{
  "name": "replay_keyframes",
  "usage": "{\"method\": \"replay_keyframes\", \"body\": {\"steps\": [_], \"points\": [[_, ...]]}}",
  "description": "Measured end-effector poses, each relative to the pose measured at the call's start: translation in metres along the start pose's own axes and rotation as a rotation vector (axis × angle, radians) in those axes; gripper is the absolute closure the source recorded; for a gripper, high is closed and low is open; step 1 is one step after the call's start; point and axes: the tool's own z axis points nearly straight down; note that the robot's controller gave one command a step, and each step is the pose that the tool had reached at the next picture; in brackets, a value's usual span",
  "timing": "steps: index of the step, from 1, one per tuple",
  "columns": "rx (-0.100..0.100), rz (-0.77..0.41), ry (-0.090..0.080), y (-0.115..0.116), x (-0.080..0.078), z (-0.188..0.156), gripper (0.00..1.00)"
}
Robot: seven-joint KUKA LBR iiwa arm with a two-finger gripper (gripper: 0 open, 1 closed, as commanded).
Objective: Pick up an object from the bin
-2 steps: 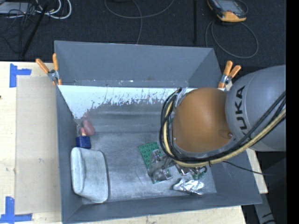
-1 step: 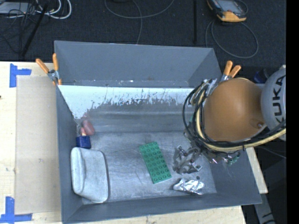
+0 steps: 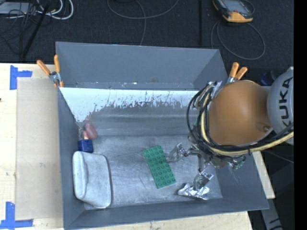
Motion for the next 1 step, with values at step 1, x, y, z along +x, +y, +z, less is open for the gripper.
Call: {"method": "replay_keyframes", "body": {"steps": [1], "points": [[0.003, 0.081, -0.002, 0.0038, -0.0293, 0.1046, 0.00]]}}
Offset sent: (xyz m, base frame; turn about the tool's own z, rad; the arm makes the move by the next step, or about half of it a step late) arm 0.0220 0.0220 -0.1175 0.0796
